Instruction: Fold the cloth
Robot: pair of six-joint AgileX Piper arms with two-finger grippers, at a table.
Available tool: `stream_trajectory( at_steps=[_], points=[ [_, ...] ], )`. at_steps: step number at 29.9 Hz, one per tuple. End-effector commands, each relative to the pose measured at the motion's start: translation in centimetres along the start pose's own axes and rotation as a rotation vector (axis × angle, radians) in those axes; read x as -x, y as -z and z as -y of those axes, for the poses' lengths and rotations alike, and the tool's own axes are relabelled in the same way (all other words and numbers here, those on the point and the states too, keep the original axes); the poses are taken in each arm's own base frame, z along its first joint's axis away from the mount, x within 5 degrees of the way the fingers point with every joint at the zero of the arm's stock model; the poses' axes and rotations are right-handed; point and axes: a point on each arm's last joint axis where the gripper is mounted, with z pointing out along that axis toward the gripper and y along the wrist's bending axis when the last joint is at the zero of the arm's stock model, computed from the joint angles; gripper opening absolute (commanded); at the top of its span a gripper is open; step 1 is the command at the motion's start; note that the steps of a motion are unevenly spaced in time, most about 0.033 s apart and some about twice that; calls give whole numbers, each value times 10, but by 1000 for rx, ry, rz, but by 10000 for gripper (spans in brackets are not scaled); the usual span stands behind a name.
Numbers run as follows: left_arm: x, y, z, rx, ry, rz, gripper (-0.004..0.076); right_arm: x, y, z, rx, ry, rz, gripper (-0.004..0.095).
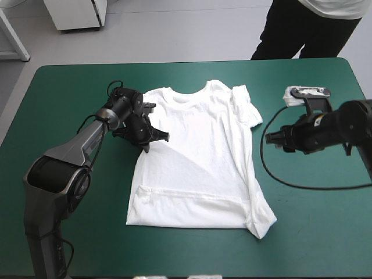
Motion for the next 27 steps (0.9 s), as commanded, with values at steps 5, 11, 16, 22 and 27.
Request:
stream_trajectory(
  at_steps=[5,11,16,22,27],
  points=[
    [2,13,-7,51,-39,48,-9,62,-27,-18,14,99,20,443],
    [2,13,-6,42,-35,50,-9,87,-75,-30,-63,166,-42,541],
    [2,13,-6,40,-35,52,-9,90,-115,-27,-74,127,-124,582],
    [2,13,-5,38,-34,54,-10,93,-154,-25,-67,92,-159,581],
    [2,13,-4,18,-37,51,-9,92,-181,-22,-75,77,-203,555]
  ],
)
